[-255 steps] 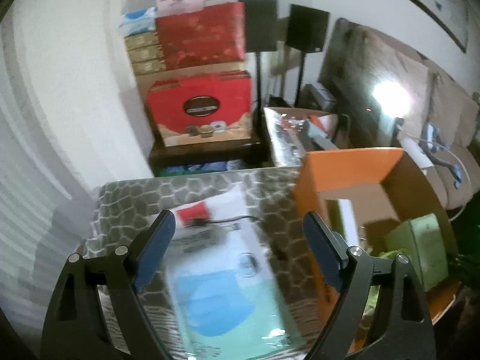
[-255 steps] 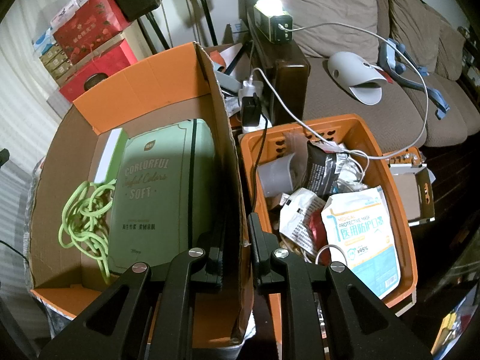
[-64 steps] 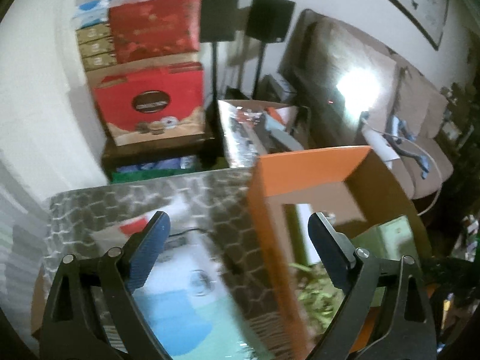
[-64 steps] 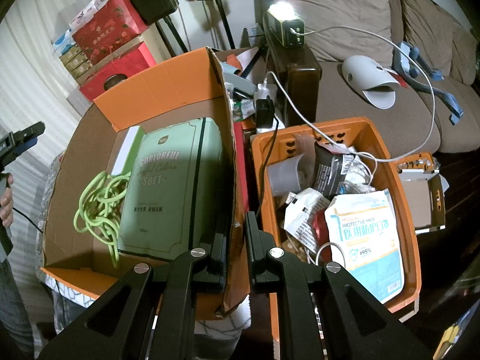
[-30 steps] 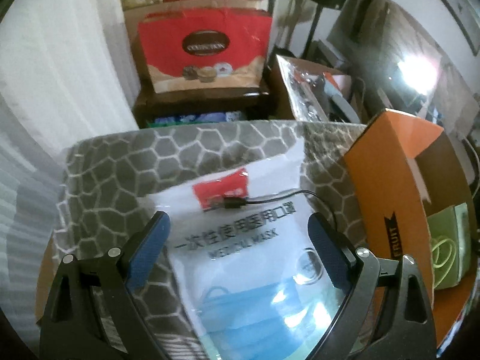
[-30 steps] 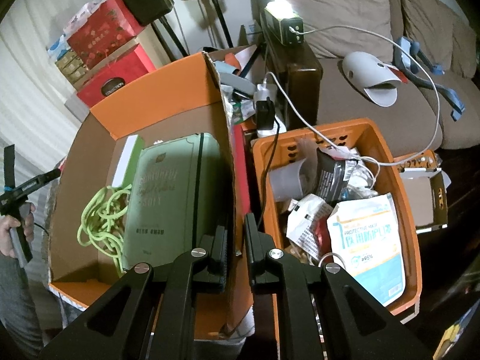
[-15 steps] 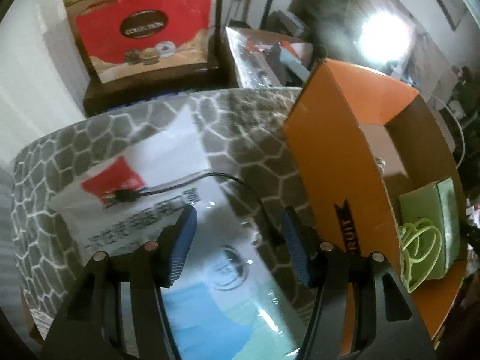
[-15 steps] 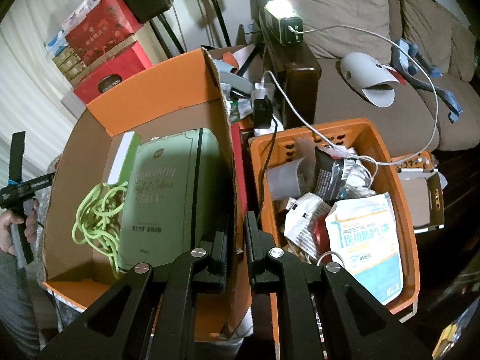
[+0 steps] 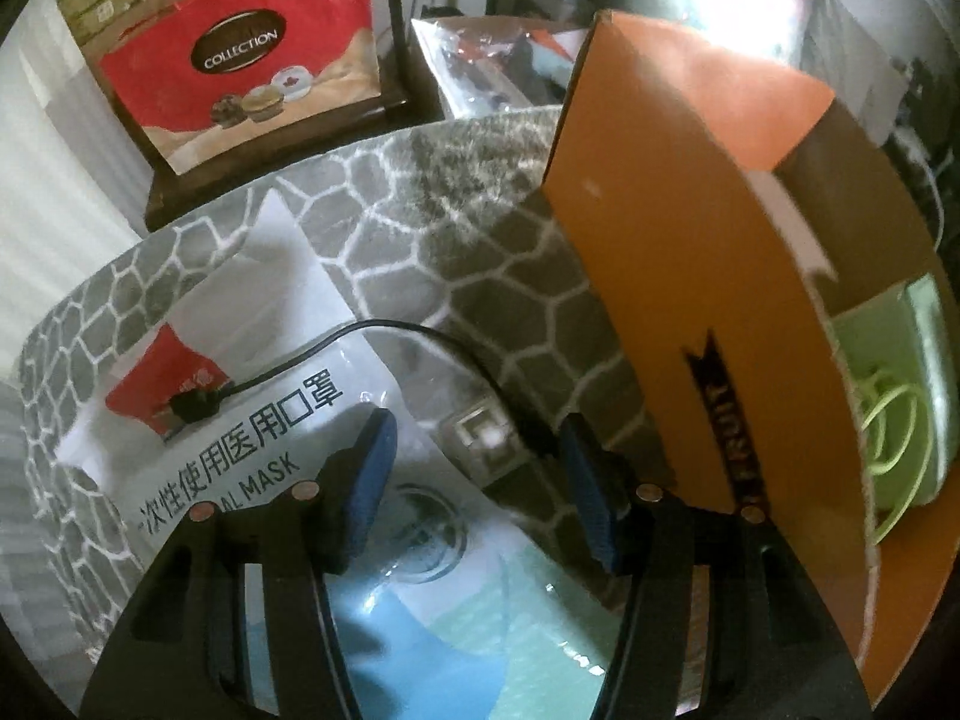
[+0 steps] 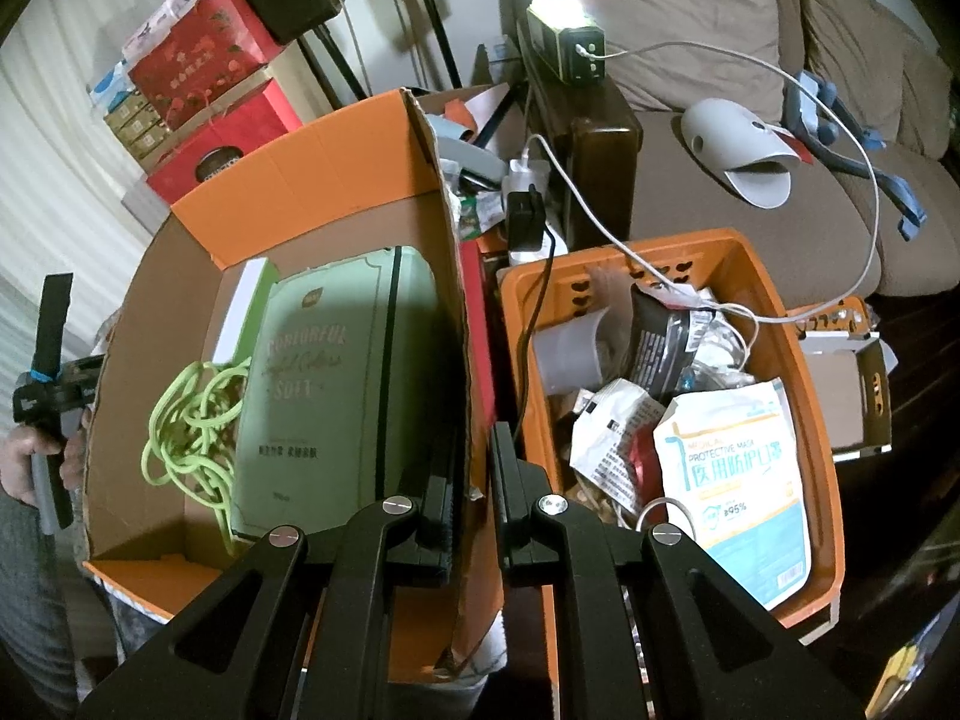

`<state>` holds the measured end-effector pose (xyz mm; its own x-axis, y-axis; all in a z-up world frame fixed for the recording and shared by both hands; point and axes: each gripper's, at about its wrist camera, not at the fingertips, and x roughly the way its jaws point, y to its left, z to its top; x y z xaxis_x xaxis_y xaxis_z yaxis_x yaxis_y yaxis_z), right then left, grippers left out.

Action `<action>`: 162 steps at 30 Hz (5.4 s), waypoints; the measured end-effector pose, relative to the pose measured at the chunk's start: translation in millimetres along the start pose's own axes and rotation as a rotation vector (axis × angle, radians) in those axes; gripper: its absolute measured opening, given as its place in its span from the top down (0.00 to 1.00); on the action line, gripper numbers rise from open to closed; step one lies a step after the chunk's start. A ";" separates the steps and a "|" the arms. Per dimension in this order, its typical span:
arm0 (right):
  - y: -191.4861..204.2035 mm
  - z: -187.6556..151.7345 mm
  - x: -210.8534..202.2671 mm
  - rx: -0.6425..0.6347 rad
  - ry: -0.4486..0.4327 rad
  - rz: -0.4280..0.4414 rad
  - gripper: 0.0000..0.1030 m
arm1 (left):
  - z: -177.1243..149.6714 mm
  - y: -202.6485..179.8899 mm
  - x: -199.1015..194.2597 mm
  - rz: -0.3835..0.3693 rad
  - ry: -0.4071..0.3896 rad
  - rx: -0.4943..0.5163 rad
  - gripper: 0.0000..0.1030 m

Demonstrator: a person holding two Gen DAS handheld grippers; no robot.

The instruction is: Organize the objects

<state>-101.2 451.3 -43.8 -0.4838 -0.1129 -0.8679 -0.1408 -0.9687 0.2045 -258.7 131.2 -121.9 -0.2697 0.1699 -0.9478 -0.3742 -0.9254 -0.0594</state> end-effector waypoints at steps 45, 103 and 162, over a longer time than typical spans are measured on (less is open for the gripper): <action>-0.3 -3.4 2.8 -0.001 0.006 0.002 0.91 | 24.7 -29.0 -103.4 -0.136 -0.158 0.045 0.87; 1.9 -3.7 3.8 -0.008 0.007 0.016 0.91 | 26.9 -196.0 -103.9 -0.187 -0.180 0.254 0.59; 1.4 -12.7 8.4 -0.029 0.009 -0.032 0.90 | -17.9 123.8 -50.4 -0.010 -0.101 -0.222 0.42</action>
<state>-94.6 446.2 -56.5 -0.4717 -0.0836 -0.8778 -0.1307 -0.9779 0.1634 -275.6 2.1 -87.1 -0.3585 0.2019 -0.9115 -0.1760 -0.9734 -0.1464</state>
